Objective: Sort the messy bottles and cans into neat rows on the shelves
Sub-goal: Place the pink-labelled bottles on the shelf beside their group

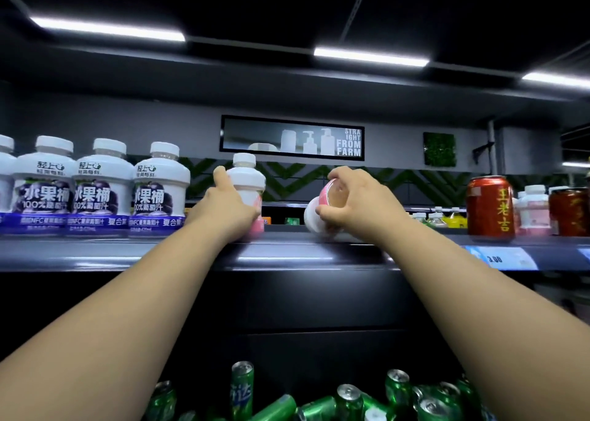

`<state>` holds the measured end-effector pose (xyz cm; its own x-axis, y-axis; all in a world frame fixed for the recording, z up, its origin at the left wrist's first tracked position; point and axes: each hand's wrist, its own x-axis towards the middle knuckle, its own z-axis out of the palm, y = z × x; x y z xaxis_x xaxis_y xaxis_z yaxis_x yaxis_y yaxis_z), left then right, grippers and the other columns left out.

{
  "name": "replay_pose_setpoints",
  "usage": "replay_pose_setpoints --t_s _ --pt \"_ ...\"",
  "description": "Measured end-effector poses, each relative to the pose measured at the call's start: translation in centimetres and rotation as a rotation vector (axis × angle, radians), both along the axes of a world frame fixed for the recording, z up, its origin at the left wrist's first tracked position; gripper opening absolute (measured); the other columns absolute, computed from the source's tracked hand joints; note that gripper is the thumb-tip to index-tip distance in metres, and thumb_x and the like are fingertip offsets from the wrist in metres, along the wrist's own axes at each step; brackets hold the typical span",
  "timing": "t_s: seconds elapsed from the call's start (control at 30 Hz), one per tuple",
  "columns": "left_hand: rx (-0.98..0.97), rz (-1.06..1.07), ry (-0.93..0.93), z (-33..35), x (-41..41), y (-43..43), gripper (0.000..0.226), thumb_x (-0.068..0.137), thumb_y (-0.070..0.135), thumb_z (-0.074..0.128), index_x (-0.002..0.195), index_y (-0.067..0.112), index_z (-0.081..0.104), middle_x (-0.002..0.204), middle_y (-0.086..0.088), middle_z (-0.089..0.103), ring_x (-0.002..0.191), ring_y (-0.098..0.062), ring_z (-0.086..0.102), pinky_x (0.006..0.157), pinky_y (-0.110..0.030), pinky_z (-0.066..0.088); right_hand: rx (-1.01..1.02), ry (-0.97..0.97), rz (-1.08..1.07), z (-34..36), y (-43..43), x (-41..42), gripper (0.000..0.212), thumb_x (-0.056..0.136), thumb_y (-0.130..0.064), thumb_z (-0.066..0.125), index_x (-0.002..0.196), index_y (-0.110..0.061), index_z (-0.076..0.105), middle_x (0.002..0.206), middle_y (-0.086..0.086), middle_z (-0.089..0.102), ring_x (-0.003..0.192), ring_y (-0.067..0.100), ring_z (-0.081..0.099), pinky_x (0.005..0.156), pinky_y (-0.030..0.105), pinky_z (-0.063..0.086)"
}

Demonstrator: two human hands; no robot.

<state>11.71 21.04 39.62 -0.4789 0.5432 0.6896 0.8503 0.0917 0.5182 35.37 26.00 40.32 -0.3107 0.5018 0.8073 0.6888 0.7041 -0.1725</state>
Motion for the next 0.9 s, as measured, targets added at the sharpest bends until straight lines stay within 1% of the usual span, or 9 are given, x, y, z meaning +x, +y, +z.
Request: replay_pose_setpoints --t_s 0.1,0.2,0.27,0.33,0.43,0.6,0.73,0.8,0.9 --pt "0.039 -0.004 0.001 -0.2 0.2 -0.6 0.086 0.081 0.056 0.064 0.143 0.024 0.014 0.137 -0.01 0.052 0.117 -0.036 0.055 0.095 -0.047 0.046 -0.048 0.029 0.178 0.1 1.7 0.8 0.055 0.071 -0.033 0.077 0.122 -0.029 0.056 0.113 -0.002 0.059 0.101 0.02 0.058 0.088 0.036 0.051" --pt "0.088 -0.031 -0.001 -0.4 0.8 -1.3 0.091 0.077 0.052 0.069 0.146 0.027 0.015 0.142 -0.008 0.048 0.122 -0.035 0.053 0.099 -0.046 0.044 -0.134 0.099 0.284 -0.3 3.1 1.5 0.052 0.07 -0.02 0.074 0.119 -0.028 0.057 0.104 -0.003 0.063 0.089 0.017 0.062 0.08 0.032 0.053" --pt "0.125 -0.047 0.011 -0.6 1.1 -1.5 0.09 0.074 0.053 0.068 0.144 0.029 0.017 0.14 -0.008 0.05 0.12 -0.034 0.054 0.098 -0.047 0.045 -0.176 0.07 0.306 -0.3 3.6 1.6 0.049 0.07 -0.023 0.071 0.116 -0.032 0.058 0.105 -0.005 0.063 0.085 0.013 0.063 0.074 0.029 0.054" --pt "0.129 -0.04 0.026 -0.7 1.3 -1.6 0.092 0.072 0.058 0.066 0.144 0.029 0.017 0.139 -0.01 0.051 0.118 -0.034 0.055 0.097 -0.047 0.046 -0.171 0.033 0.276 -0.2 4.1 1.4 0.048 0.068 -0.034 0.072 0.114 -0.038 0.059 0.11 -0.008 0.061 0.092 0.012 0.061 0.076 0.027 0.051" --pt "0.07 0.004 0.053 -0.9 1.7 -1.5 0.098 0.074 0.064 0.067 0.146 0.029 0.011 0.137 -0.012 0.054 0.117 -0.035 0.057 0.096 -0.047 0.046 -0.199 0.001 0.205 -0.2 4.7 1.2 0.069 0.065 -0.047 0.079 0.129 -0.037 0.055 0.118 -0.011 0.056 0.101 0.017 0.06 0.087 0.037 0.055" --pt "0.027 0.051 0.07 -1.0 2.0 -1.5 0.106 0.074 0.065 0.069 0.149 0.027 0.005 0.138 -0.014 0.055 0.117 -0.036 0.059 0.095 -0.046 0.046 -0.217 0.116 0.173 -0.2 4.9 1.4 0.051 0.058 -0.041 0.085 0.101 -0.033 0.06 0.1 -0.007 0.062 0.08 0.016 0.066 0.072 0.039 0.061" --pt "0.031 0.048 0.067 -1.1 1.9 -1.7 0.106 0.074 0.066 0.069 0.15 0.028 0.005 0.14 -0.013 0.053 0.119 -0.035 0.058 0.097 -0.048 0.046 -0.231 0.319 0.273 -0.4 4.5 2.0 0.061 0.056 -0.043 0.092 0.097 -0.019 0.054 0.098 -0.003 0.058 0.082 0.02 0.067 0.067 0.046 0.062" --pt "0.032 0.05 0.065 -1.2 2.1 -1.8 0.104 0.075 0.065 0.068 0.149 0.029 0.006 0.139 -0.014 0.054 0.118 -0.036 0.058 0.096 -0.047 0.047 -0.254 0.334 0.298 -0.3 4.4 2.4 0.063 0.06 -0.045 0.091 0.099 -0.015 0.052 0.099 -0.002 0.057 0.086 0.018 0.063 0.069 0.043 0.062" --pt "0.038 0.05 0.063 -1.2 2.2 -1.8 0.102 0.075 0.065 0.069 0.148 0.03 0.008 0.137 -0.014 0.056 0.116 -0.036 0.059 0.094 -0.047 0.047 -0.3 0.254 0.311 -0.1 4.2 2.4 0.064 0.062 -0.049 0.089 0.1 -0.015 0.051 0.1 0.0 0.059 0.086 0.018 0.064 0.063 0.035 0.058"
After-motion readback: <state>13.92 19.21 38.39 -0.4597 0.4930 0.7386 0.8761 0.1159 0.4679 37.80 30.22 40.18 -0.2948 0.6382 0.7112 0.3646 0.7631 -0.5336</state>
